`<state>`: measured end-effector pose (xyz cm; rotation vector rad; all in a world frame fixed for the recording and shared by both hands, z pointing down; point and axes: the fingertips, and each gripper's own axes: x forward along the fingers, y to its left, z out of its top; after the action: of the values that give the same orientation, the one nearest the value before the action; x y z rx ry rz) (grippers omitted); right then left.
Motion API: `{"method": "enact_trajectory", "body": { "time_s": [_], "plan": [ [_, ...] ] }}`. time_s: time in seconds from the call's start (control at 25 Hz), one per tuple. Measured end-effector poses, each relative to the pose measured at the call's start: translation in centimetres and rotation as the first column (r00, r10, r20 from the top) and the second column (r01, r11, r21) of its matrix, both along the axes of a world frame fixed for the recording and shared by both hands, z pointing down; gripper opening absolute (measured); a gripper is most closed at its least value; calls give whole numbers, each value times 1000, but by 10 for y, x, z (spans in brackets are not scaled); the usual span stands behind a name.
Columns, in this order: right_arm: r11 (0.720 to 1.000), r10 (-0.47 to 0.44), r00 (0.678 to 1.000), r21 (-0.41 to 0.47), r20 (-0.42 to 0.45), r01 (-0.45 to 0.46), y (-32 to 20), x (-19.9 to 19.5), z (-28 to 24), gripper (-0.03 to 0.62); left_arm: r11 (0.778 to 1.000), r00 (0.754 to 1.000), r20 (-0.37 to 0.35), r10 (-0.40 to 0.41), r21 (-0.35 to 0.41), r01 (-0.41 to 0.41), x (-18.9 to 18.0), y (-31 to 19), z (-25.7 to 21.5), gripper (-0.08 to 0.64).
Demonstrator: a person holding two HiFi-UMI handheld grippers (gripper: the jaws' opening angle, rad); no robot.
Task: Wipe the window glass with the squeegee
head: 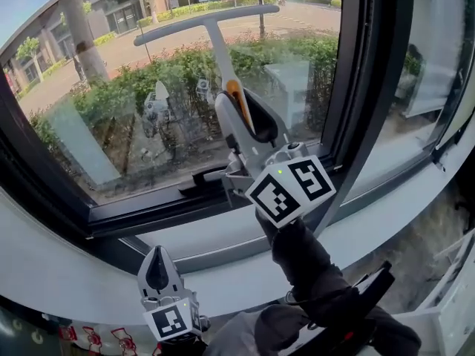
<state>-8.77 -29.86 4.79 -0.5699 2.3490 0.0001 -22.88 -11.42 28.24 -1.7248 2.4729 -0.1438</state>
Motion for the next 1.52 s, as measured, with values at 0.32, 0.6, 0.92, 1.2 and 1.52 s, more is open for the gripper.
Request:
{"method": "enact_trajectory", "body": {
  "time_s": [0.32, 0.6, 0.92, 1.2, 1.52],
  "plan": [
    [1000, -5, 1000, 0, 1, 5, -5, -6, 4, 120, 1000, 1000, -11, -25, 0, 25, -7, 6, 2, -2],
    [1000, -25, 1000, -8, 8, 26, -8, -6, 8, 118, 999, 999, -10, -36, -9, 36, -6, 7, 5, -2],
    [999, -41, 999, -20, 1, 41, -9, -4, 15, 117, 999, 999, -10, -40, -17, 40, -1, 7, 7, -2],
    [998, -47, 999, -34, 0, 47, -9, -2, 22, 117, 999, 999, -9, -34, -23, 33, 3, 6, 8, -2],
    [997, -55, 998, -57, 2, 55, -10, 0, 32, 115, 999, 999, -7, -32, -25, 31, 8, 4, 8, -2]
  ]
}}
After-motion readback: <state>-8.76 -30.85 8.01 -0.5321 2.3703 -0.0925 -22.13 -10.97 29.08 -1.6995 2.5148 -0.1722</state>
